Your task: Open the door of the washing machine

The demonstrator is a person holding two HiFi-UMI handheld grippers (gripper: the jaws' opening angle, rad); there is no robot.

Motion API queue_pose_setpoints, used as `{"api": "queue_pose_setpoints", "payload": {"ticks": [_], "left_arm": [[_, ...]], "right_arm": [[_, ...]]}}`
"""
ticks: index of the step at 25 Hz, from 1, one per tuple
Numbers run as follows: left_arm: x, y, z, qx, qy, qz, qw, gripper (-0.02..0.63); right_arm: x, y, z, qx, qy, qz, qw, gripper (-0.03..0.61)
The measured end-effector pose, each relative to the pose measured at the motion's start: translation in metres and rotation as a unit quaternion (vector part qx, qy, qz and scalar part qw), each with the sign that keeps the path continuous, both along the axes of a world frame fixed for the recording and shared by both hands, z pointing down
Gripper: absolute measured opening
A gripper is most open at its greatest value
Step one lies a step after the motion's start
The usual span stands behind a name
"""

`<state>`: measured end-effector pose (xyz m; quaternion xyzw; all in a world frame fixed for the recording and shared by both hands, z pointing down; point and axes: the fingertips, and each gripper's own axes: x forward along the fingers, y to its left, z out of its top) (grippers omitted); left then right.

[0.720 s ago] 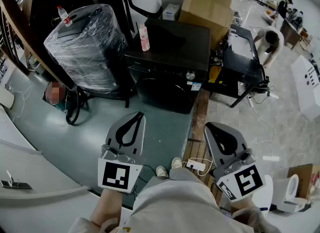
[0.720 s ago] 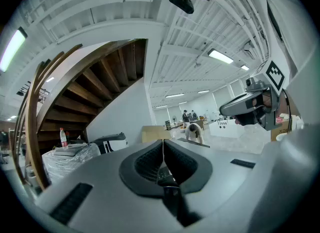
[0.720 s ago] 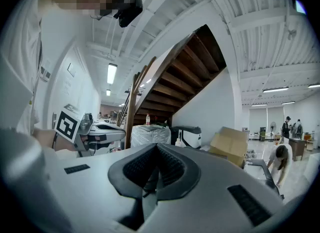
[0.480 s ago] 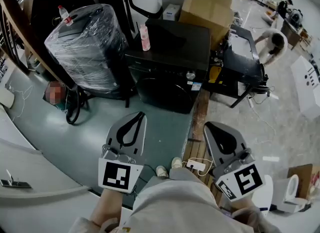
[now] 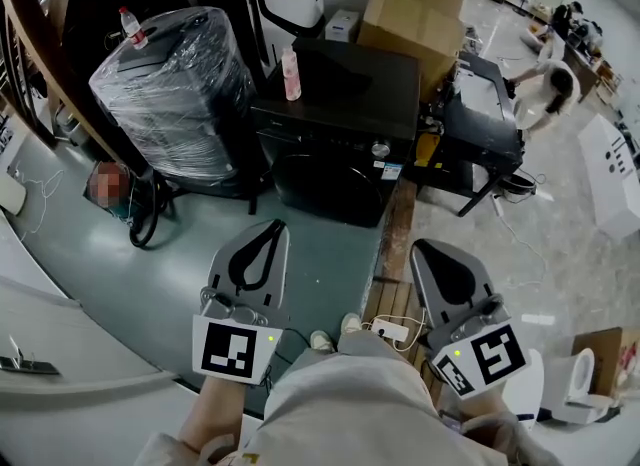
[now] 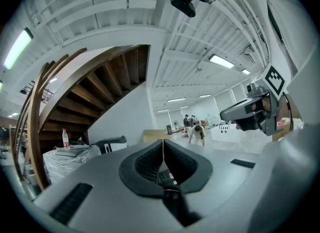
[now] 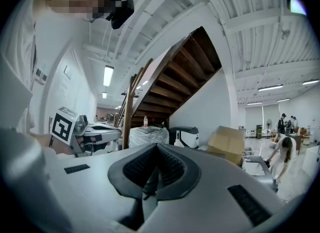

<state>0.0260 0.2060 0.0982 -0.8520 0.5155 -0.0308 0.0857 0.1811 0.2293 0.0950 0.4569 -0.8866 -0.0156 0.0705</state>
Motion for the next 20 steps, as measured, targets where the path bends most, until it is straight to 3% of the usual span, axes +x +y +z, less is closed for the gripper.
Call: {"api": "queue_pose_setpoints", "payload": {"ticks": [2, 3, 4, 14, 20], "left_arm": [[-0.002, 0.002, -0.001, 0.002, -0.002, 0.003, 1.0000, 0.023], [-0.004, 0.001, 0.001, 0.002, -0.006, 0.004, 1.0000, 0.023], [-0.005, 0.000, 0.003, 0.000, -0.009, 0.003, 1.0000, 0.023], [-0.008, -0.026, 0.009, -0.014, -0.005, -0.005, 0.9999, 0.023], [-0.002, -0.055, 0.018, -0.022, -0.006, -0.007, 0.9997, 0.023]], "right_arm": [[0.000, -0.001, -0.004, 0.013, 0.010, 0.014, 1.000, 0.060], [0.000, -0.003, -0.004, 0.017, 0.015, 0.019, 1.000, 0.234], [0.000, -0.004, -0.004, 0.018, 0.017, 0.022, 0.999, 0.290], [0.011, -0.033, 0.008, -0.024, -0.015, 0.019, 0.999, 0.288], [0.016, -0.065, 0.037, -0.049, 0.023, 0.018, 0.998, 0.285]]}}
